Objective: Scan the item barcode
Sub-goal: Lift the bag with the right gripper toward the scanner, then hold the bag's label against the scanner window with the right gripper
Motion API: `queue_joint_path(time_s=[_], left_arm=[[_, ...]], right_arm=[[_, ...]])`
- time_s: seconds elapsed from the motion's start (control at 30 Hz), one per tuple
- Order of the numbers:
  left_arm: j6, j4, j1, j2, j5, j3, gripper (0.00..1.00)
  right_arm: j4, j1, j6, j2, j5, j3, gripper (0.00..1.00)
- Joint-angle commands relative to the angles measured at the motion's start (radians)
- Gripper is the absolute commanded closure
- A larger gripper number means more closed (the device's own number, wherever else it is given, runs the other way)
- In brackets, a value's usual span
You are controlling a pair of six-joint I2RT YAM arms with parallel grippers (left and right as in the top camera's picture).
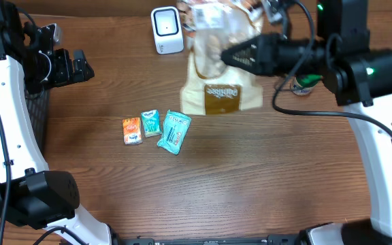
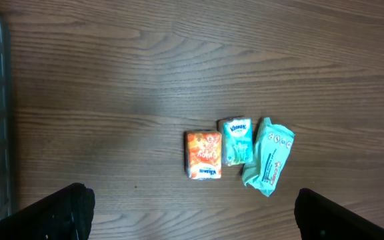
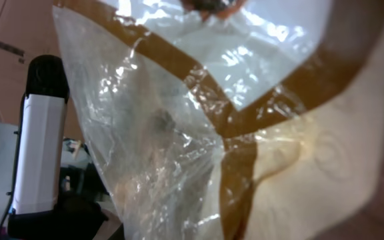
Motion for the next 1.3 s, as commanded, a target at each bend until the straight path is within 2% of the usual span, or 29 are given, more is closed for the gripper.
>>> queue_joint_path(time_s=[0.0, 0.1, 0.17, 0.33, 0.4, 0.6, 0.7, 0.87, 0.97, 1.1, 1.27], left_arm=[[0.016, 0.003, 0.003, -0.002, -0.006, 0.009, 0.0], [0.016, 0.003, 0.003, -0.002, -0.006, 0.009, 0.0], [0.016, 0.003, 0.003, -0.002, -0.006, 0.009, 0.01], [0.016, 0.003, 0.003, -0.002, -0.006, 0.009, 0.01], [0.016, 0.003, 0.003, -0.002, -0.006, 0.009, 0.0], [0.016, 0.003, 0.003, -0.002, -0.006, 0.009, 0.0], [0.016, 0.003, 0.003, -0.002, -0.006, 0.009, 0.0], [0.016, 0.003, 0.003, -0.002, -0.006, 0.009, 0.01], [0.016, 0.002, 0.003, -0.002, -0.006, 0.009, 0.01], [0.016, 0.003, 0.003, -0.002, -0.006, 0.009, 0.0], [0.016, 0.003, 0.003, -0.002, -0.006, 0.009, 0.0]], right_arm=[[-0.045, 0.063, -0.018, 0.112, 0.132, 0.194, 0.96], [-0.072, 0.098, -0.034, 0.198, 0.265, 0.326, 0.96], [-0.048, 0.123, -0.058, 0.23, 0.406, 0.345, 0.96], [0.032, 0.218, -0.192, 0.317, 0.953, 0.34, 0.96], [0.072, 0.25, -0.249, 0.369, 1.106, 0.34, 0.96], [0.271, 0.294, -0.451, 0.558, 1.358, 0.34, 0.96], [0.417, 0.303, -0.605, 0.657, 1.506, 0.34, 0.96], [0.694, 0.315, -0.968, 0.802, 1.594, 0.34, 0.96], [0.807, 0.321, -1.073, 0.858, 1.594, 0.34, 0.96], [0.896, 0.321, -1.096, 0.917, 1.593, 0.34, 0.96], [0.897, 0.333, -1.096, 0.962, 1.587, 0.34, 0.96]])
